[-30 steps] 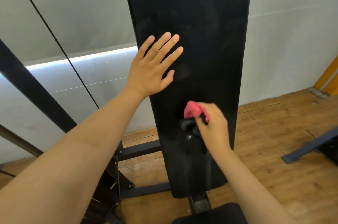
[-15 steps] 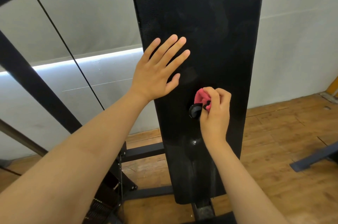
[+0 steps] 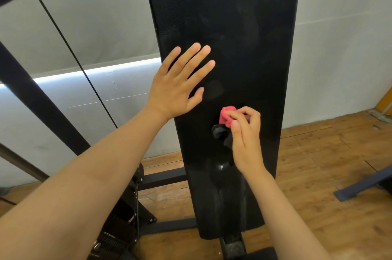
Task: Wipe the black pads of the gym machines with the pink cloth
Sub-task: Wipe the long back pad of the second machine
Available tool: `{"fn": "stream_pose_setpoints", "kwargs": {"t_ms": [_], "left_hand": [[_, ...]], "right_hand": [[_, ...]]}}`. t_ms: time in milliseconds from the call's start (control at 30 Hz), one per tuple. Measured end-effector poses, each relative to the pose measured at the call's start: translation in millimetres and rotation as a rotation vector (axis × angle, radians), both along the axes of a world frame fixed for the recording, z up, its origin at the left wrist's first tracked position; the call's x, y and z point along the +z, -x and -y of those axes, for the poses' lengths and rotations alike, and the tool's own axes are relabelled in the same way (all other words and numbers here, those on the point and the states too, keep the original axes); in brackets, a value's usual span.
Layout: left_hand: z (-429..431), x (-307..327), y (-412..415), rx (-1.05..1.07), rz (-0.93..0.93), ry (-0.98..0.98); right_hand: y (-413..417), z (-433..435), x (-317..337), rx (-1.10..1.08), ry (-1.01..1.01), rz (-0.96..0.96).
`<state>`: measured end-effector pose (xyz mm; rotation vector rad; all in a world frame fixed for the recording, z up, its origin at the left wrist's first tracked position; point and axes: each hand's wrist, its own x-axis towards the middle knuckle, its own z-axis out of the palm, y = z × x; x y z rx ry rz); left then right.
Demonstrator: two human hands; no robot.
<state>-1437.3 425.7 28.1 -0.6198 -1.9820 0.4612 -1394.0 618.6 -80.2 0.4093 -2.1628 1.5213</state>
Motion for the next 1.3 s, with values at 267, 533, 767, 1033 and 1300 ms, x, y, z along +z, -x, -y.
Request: {"fn": "stream_pose_setpoints", "kwargs": {"t_ms": [267, 533, 767, 1033, 1300], "left_hand": [[0.1, 0.6, -0.4, 0.000, 0.008, 0.001], [1.0, 0.2, -0.3, -0.004, 0.004, 0.002], [-0.1, -0.3, -0.6, 0.012, 0.004, 0.006], [0.0, -0.9, -1.0, 0.018, 0.000, 0.007], [0.0, -1.4, -2.3, 0.025, 0.002, 0.001]], "right_hand": [[0.2, 10.2, -8.8, -0.132, -0.076, -0.058], [5.7, 20.1, -20.5, -0.312, -0.515, -0.261], [16.3, 11.7, -19.1, -0.265, -0.486, -0.415], [34.2, 1.0, -18.4, -0.228, -0.541, -0.528], [0.4, -14.5, -70.9, -0.063, -0.710, -0.439]]}}
